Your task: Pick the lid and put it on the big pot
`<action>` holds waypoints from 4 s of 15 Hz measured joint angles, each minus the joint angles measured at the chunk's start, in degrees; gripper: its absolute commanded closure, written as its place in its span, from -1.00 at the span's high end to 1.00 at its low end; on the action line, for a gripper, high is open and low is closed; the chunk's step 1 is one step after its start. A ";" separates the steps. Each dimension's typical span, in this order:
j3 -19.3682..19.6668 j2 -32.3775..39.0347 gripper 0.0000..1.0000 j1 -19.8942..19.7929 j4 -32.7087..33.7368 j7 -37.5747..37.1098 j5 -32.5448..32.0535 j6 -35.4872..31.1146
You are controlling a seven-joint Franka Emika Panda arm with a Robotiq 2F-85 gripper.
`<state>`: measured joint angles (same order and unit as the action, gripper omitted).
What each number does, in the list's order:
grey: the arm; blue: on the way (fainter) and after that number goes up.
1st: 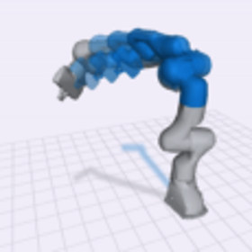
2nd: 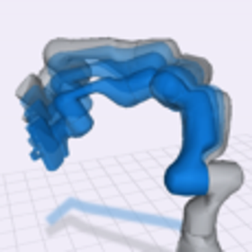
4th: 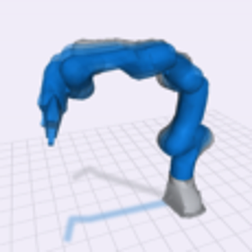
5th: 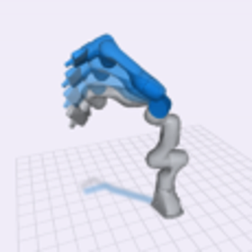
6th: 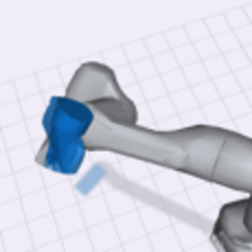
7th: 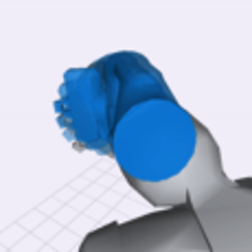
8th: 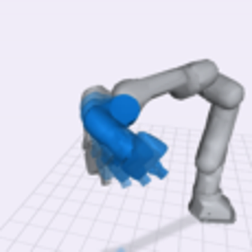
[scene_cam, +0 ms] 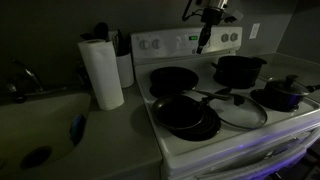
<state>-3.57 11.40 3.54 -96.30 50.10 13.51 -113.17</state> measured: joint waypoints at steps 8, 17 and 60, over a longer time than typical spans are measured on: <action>-0.06 0.42 -1.00 0.30 -0.75 -6.03 -3.16 -2.48; -1.90 -5.95 -1.00 1.56 -7.04 -28.21 -5.52 10.28; -10.52 -39.04 1.00 1.06 -47.14 -86.09 -10.81 -3.16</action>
<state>-14.09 -27.64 4.60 -143.43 -35.99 2.70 -116.33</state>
